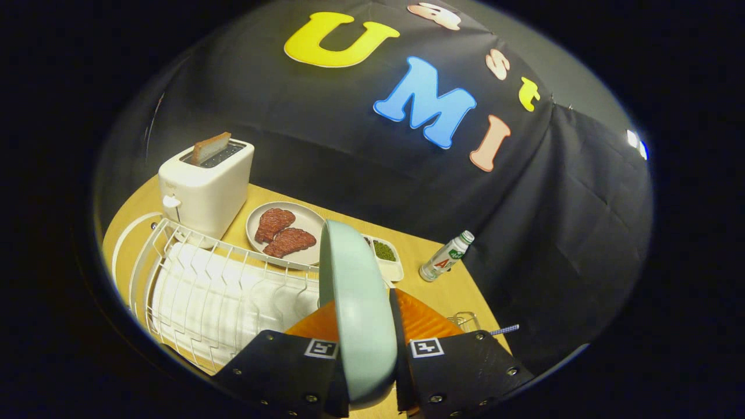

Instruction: Take the plate from the dish rack, then take the spoon from the basket and place it into the plate.

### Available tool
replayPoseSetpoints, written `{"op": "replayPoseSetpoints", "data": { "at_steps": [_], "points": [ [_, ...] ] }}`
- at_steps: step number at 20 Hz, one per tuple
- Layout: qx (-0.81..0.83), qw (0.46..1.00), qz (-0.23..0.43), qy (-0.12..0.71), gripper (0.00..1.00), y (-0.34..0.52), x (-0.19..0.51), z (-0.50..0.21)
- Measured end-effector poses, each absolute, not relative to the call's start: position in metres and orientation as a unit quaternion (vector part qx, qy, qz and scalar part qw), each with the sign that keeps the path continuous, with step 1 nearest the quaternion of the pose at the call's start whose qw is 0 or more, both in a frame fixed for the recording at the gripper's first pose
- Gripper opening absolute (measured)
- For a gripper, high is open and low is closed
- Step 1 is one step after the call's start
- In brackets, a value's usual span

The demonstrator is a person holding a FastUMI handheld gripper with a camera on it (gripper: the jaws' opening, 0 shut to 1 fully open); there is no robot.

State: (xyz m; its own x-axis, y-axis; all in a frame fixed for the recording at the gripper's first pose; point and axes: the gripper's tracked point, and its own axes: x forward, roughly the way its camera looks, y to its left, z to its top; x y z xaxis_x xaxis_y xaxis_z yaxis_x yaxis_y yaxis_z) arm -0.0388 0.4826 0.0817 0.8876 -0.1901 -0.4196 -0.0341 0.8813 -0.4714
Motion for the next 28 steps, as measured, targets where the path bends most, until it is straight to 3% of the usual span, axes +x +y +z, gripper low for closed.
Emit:
{"op": "replayPoseSetpoints", "data": {
  "at_steps": [12, 19, 28],
  "points": [
    [-0.218, 0.959, -0.018, 0.181, 0.30, 0.443, -0.156, 0.143],
    [-0.165, 0.953, 0.019, 0.254, 0.30, 0.394, -0.228, 0.069],
    [-0.006, 0.931, 0.083, 0.355, 0.30, 0.377, -0.249, -0.020]
  ]
}}
